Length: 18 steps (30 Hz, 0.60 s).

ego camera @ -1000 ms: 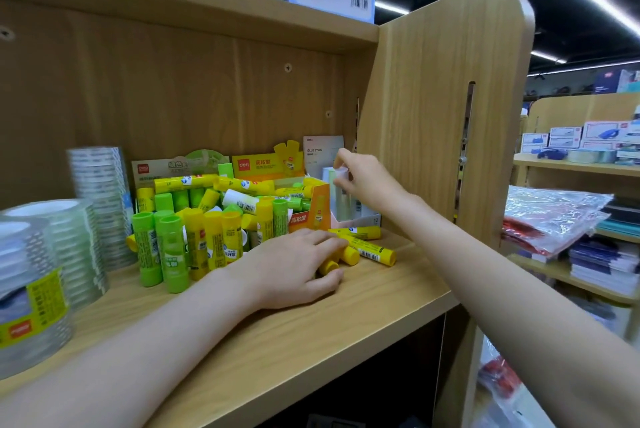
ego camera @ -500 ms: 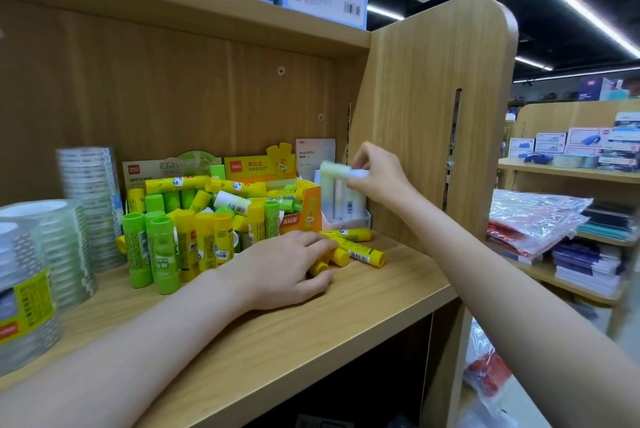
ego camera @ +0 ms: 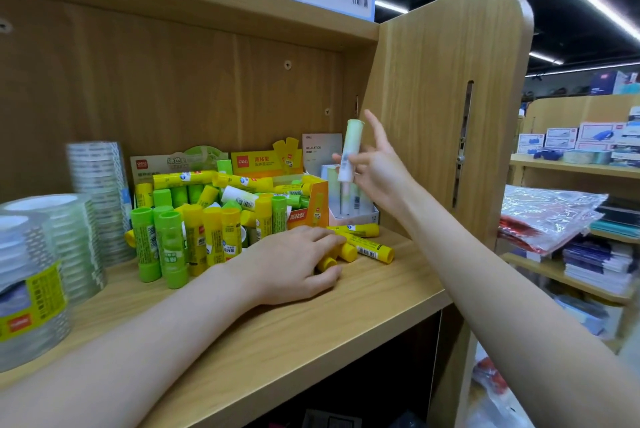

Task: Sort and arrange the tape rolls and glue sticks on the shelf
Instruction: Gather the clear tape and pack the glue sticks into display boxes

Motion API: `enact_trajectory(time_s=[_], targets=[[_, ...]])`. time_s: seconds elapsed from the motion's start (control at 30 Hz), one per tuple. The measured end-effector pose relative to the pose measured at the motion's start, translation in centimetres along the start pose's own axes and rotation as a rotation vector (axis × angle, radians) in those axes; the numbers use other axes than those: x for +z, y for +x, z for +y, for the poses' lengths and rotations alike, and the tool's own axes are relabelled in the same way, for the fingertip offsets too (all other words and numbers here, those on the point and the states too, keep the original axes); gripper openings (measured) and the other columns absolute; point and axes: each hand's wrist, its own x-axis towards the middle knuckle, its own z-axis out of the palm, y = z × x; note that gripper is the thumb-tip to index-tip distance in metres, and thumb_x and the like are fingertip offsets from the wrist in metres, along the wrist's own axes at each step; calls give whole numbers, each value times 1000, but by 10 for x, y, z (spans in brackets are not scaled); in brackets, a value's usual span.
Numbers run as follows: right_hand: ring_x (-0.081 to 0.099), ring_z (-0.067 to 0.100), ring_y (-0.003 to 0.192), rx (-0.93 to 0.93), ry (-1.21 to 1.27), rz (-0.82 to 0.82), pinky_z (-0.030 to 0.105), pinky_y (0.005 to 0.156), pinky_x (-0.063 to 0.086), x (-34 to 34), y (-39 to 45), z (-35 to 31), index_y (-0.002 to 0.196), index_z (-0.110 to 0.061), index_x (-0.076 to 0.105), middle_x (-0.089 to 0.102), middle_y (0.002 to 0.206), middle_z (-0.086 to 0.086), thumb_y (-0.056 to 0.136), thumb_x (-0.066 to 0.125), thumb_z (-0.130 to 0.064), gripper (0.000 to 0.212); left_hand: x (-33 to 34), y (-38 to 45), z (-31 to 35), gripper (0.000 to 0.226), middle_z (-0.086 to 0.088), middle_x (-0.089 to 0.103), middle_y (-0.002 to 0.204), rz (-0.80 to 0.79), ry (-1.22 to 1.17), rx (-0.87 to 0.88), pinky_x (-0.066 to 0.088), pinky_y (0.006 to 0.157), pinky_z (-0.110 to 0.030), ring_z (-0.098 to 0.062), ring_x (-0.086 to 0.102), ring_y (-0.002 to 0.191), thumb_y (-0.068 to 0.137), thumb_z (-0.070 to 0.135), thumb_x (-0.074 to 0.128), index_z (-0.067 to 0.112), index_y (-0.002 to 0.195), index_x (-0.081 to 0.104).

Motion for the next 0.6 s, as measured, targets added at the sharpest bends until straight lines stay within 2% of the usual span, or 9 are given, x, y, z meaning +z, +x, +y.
enact_trajectory(time_s=[0.07,0.1,0.17,0.27,0.4,0.53,0.6], targets=[[56,25,107,-146,-550,36,43,90,50,-3,2,6,129,-39,39,41,124,4,85,51,10,67,0,0,1,70,5,32,149,-6,-3,-1,29,108,-24,-11,29,134,82,55,19,25,145,27],[55,26,106,-232,-797,67,41,89,51,-5,3,8,126,-34,44,47,119,5,84,57,5,58,-1,0,1,69,5,32,149,-9,-2,-3,29,108,-24,-11,30,134,83,54,19,25,145,27],[58,27,98,-350,-1094,93,40,86,50,-8,8,13,119,-20,52,58,109,10,82,63,-2,42,-1,1,0,65,4,33,149,-6,-2,-4,29,108,-25,-12,30,134,87,54,23,24,145,28],[55,28,96,-380,-1305,50,41,83,47,-9,15,22,112,-11,51,60,100,12,84,63,-10,30,0,0,0,58,4,33,149,0,-6,-1,29,108,-25,-11,29,135,93,51,29,24,144,29],[40,26,109,-340,-1550,58,38,90,29,-12,26,31,107,-14,48,58,102,10,86,63,-28,30,-1,1,0,62,4,33,148,-9,8,-7,30,108,-27,-12,30,134,89,53,26,24,144,28],[38,28,113,-290,-1539,77,38,93,29,-16,27,32,106,-12,50,57,109,12,86,63,-28,29,0,1,0,66,3,34,148,-14,4,-5,30,108,-29,-13,31,134,86,54,23,23,144,29],[36,29,116,-311,-1619,85,39,94,31,-15,26,31,110,-11,52,56,116,11,89,59,-27,28,0,1,0,69,3,34,148,-14,2,-3,30,108,-28,-13,30,134,82,54,20,23,144,29]])
